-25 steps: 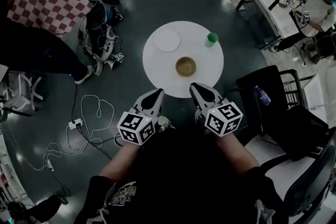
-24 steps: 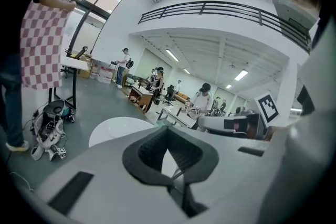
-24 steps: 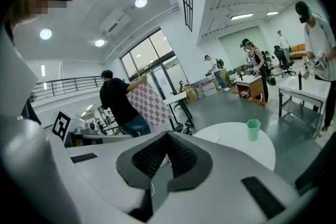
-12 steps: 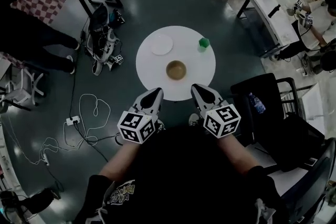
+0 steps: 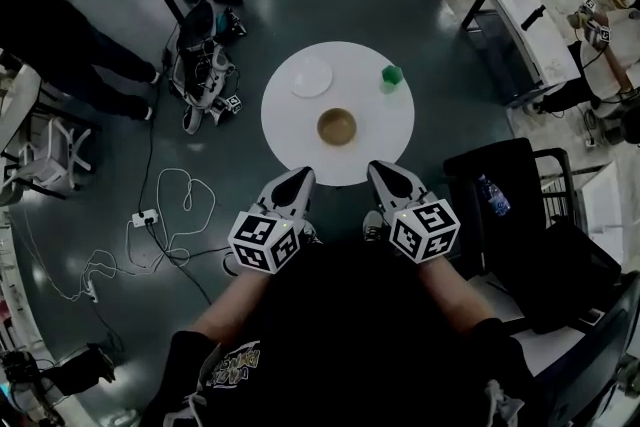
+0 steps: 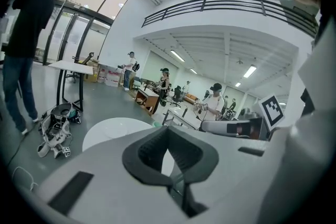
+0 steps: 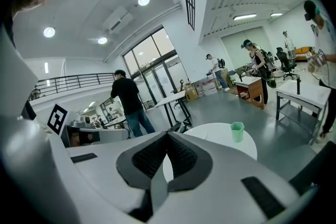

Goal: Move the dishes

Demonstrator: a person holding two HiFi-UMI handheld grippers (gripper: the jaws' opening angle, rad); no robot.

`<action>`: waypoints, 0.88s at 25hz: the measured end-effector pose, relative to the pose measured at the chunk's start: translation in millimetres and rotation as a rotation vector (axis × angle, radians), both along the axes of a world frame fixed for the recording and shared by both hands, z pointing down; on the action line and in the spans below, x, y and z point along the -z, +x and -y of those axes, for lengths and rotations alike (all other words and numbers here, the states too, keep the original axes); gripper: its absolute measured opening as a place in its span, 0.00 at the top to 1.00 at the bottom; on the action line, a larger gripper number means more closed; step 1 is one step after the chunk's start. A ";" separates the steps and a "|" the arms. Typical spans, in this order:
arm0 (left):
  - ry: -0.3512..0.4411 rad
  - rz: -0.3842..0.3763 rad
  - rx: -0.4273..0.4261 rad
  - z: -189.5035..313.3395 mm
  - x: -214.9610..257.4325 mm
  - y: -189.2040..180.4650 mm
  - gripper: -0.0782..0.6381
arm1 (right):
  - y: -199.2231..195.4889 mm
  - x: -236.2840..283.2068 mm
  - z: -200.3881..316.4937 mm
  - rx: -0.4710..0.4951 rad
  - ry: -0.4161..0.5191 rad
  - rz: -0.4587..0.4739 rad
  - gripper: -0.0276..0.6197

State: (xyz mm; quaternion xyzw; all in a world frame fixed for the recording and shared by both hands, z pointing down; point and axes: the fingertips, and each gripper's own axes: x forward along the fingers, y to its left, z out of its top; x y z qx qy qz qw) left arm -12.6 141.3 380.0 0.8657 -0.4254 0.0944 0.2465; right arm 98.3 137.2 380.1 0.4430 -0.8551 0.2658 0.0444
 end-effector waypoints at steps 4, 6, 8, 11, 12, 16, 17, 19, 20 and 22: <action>-0.003 -0.002 -0.005 -2.1 -1.4 1.9 0.88 | -1.7 -2.0 -2.2 0.009 -0.005 -0.005 0.92; 0.001 -0.002 -0.007 -2.9 -1.4 2.8 0.88 | -1.1 -3.2 -2.5 0.010 -0.009 -0.003 0.92; 0.004 -0.002 -0.006 -3.4 -1.0 2.2 0.88 | -1.6 -3.8 -2.8 0.011 -0.012 -0.002 0.92; 0.004 -0.004 -0.002 -3.2 -0.7 -1.2 0.88 | -5.2 -3.7 -2.6 0.015 -0.011 -0.002 0.92; 0.004 -0.004 -0.001 -3.3 -0.5 -2.4 0.88 | -6.5 -3.7 -2.6 0.017 -0.011 -0.002 0.92; 0.005 -0.003 -0.001 -4.7 0.2 -4.6 0.88 | -10.3 -4.2 -3.6 0.022 -0.016 0.001 0.92; 0.004 -0.003 -0.002 -5.1 0.0 -4.8 0.88 | -10.9 -4.4 -3.9 0.023 -0.017 0.002 0.92; 0.003 -0.003 -0.004 -5.3 -0.2 -5.3 0.88 | -11.7 -4.7 -4.2 0.022 -0.018 0.003 0.92; 0.004 -0.003 -0.005 -5.3 0.0 -5.4 0.88 | -12.0 -4.8 -4.4 0.022 -0.019 0.002 0.92; 0.007 -0.001 -0.010 -6.2 1.0 -5.3 0.88 | -12.1 -4.5 -5.5 0.019 -0.019 0.001 0.92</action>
